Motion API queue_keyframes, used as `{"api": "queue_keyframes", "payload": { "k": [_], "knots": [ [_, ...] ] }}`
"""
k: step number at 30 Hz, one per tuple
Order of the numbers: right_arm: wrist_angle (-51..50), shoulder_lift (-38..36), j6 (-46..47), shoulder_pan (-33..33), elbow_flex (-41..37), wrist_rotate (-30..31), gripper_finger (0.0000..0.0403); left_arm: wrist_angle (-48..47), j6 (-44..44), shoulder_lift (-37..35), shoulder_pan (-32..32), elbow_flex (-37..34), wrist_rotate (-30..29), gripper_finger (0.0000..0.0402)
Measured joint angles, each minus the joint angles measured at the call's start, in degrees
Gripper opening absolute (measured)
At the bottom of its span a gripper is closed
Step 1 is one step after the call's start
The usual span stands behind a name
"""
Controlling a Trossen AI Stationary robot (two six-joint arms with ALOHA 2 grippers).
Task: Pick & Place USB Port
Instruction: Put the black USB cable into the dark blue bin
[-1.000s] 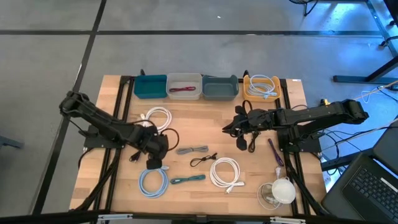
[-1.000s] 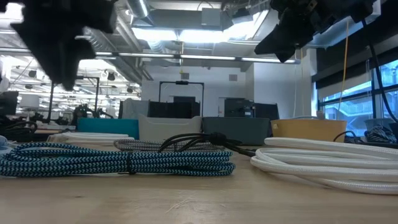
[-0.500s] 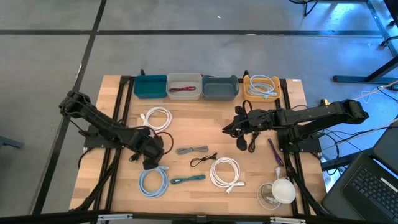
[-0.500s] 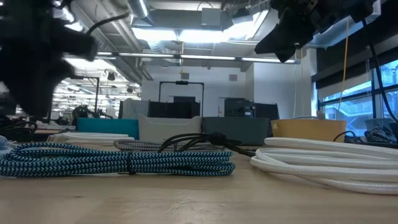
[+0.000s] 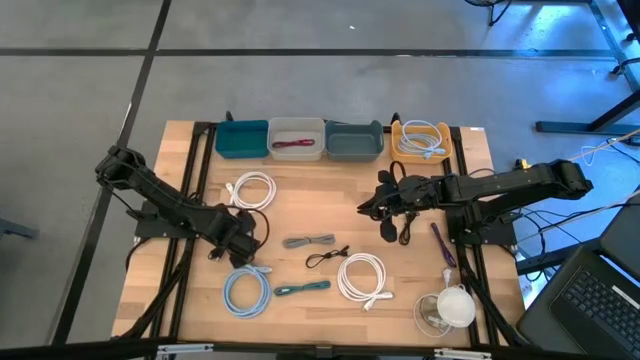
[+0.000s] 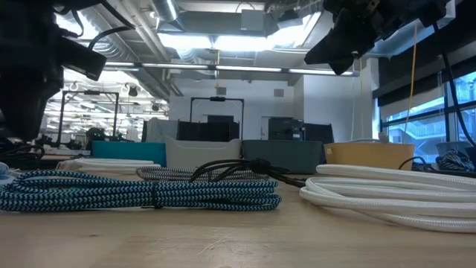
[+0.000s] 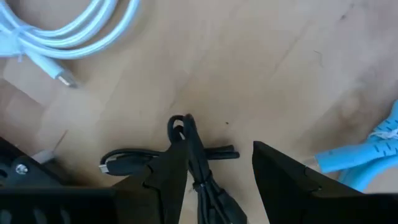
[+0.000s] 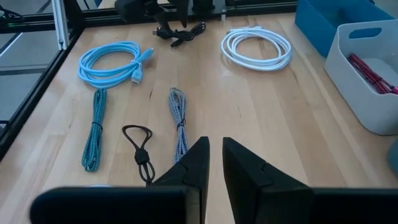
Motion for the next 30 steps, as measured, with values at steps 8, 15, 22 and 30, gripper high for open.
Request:
{"api": "queue_keyframes", "payload": {
  "k": [8, 15, 22, 30],
  "knots": [
    [-0.01, 0.0, 0.06, -0.01, 0.0, 0.0, 0.0049, -1.54, -2.08, 0.0, 0.0, 0.0, -0.07, 0.0169],
    [-0.02, 0.0, 0.16, -0.01, 0.0, 0.0, 0.0048, 0.73, -3.52, 0.38, 0.17, -4.09, 1.76, 0.0169],
    [0.28, 0.0, 0.13, 0.0, 0.0, 0.02, 0.0048, 3.26, -4.12, 0.38, 0.22, -9.73, 1.56, 0.0168],
    [0.64, 0.0, 0.03, 0.0, 0.0, 0.2, 0.0048, 7.44, 1.03, -0.18, 0.24, -11.42, 3.15, 0.004]
  ]
}}
